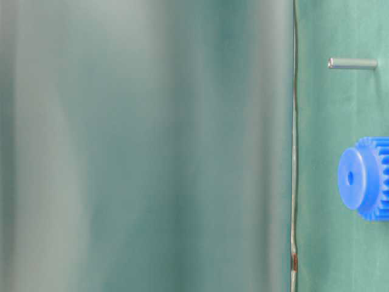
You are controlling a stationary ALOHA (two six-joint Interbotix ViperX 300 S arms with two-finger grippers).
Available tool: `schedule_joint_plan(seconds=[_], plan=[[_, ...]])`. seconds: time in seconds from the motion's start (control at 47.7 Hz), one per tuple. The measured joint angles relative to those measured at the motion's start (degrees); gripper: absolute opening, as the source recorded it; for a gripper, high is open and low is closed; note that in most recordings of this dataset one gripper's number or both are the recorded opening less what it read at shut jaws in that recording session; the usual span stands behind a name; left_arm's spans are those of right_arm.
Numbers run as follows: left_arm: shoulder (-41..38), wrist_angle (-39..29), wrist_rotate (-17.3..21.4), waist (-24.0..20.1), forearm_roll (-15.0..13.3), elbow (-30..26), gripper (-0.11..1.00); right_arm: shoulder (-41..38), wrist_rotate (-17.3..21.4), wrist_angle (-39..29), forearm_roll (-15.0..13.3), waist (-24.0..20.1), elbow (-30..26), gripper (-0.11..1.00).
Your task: Insert the shaft placed at a random location into the center hole of the medium gear at another random location.
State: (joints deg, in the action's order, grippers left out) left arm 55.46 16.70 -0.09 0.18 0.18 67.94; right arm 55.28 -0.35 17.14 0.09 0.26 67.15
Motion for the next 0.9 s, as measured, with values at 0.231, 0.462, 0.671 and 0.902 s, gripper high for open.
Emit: schedule_joint_plan(seconds=[0.231,0.462,0.671,0.902], plan=[[0.4,-1.4,-0.1,0.0,0.4,-0.5,0.0,-0.5,0.0,-0.5,0.1,0.2,0.1,0.01],[0.4,-1.8,-0.3,0.0,0.4,-0.5,0.0,-3.1,0.0,-0.6,0.1,1.3,0.2,0.01],[0.4,-1.8,-0.4,-0.1,0.4,-0.5,0.0,-9.8,0.0,-0.5,0.9,5.4,0.2,0.35],[0.4,-2.2,-0.4,-0.1,0.4,-0.5,0.0,-21.4,-0.1,1.4,1.4,10.1,0.2,0.91]])
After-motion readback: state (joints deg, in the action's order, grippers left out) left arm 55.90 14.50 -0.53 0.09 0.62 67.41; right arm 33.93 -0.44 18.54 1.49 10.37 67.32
